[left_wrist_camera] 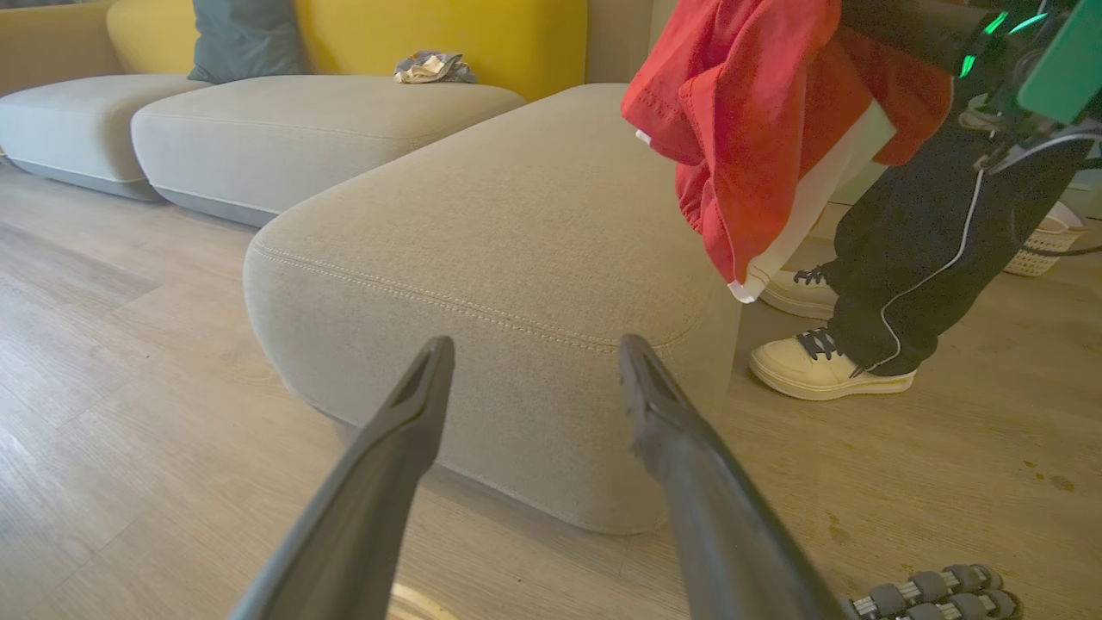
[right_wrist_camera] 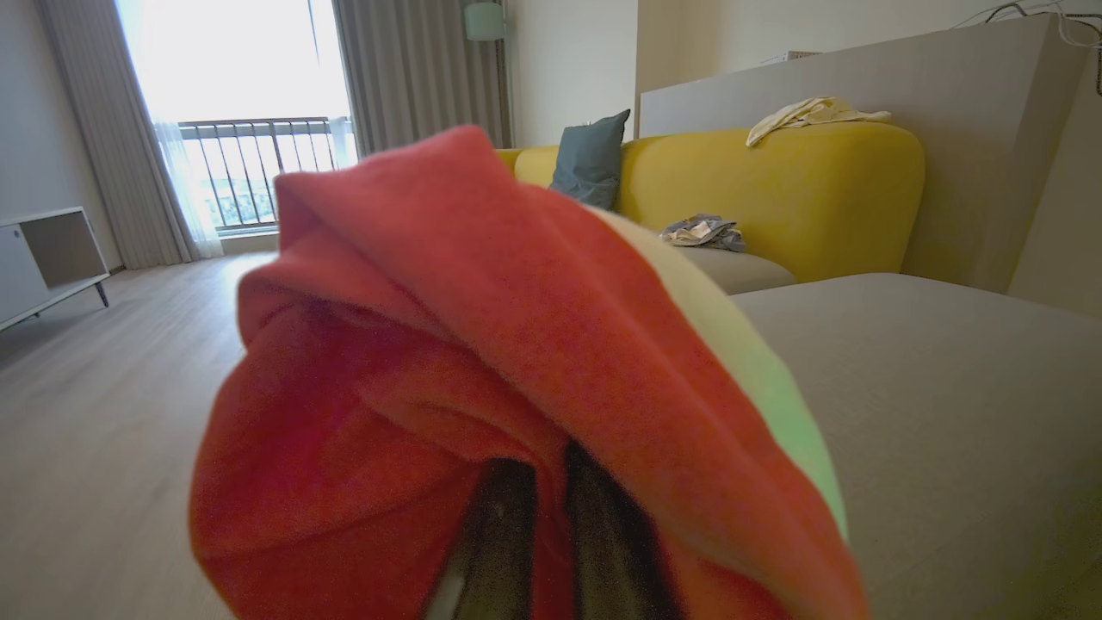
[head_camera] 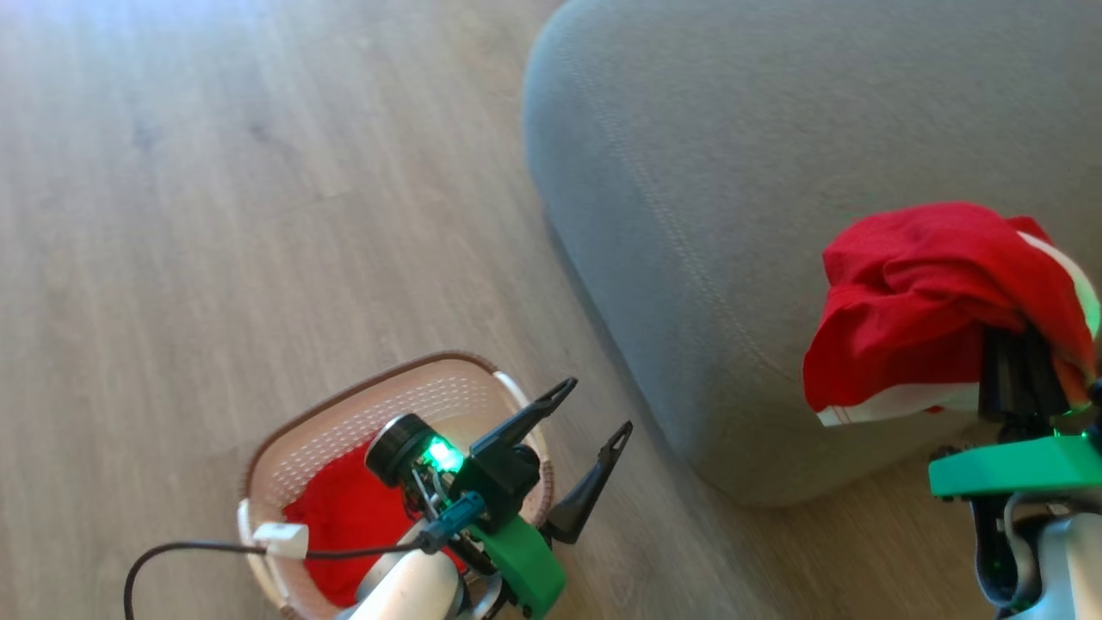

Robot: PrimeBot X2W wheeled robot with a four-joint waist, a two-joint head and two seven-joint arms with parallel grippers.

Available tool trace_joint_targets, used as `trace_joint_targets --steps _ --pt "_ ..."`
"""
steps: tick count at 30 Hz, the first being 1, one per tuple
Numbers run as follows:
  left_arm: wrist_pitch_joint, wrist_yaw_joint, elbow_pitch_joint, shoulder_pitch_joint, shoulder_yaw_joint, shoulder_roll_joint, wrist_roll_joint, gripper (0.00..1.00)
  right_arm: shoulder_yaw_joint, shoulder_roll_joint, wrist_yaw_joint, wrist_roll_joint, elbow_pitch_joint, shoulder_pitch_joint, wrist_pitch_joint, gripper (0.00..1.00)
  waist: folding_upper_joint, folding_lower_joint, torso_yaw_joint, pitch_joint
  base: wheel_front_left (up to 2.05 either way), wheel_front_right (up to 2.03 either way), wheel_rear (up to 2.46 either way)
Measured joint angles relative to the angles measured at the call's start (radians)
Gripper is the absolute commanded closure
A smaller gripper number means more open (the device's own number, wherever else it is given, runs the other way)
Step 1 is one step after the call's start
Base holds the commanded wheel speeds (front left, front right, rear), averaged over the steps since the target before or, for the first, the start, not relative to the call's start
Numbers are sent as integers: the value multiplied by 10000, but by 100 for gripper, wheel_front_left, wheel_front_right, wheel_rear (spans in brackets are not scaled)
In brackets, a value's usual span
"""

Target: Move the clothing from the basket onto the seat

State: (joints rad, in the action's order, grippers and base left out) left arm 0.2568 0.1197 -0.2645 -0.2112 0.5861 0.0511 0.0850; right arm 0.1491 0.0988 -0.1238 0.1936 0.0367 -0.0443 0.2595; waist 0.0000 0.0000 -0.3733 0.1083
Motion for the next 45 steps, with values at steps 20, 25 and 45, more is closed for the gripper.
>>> trace_joint_targets --steps 20,25,45 --pt "0 96 -355 -1011 924 12 -163 0 846 -470 0 0 -389 -110 0 100 0 1 -1370 1221 0 0 0" --pt "0 98 -443 -1207 1310 107 -134 0 1043 -548 0 12 -512 -94 0 100 0 1 -1440 1359 0 0 0" --pt "0 98 -449 -1420 1567 522 -171 0 1229 -347 0 88 -704 -1600 0 100 0 0 -1443 2080 0 0 0"
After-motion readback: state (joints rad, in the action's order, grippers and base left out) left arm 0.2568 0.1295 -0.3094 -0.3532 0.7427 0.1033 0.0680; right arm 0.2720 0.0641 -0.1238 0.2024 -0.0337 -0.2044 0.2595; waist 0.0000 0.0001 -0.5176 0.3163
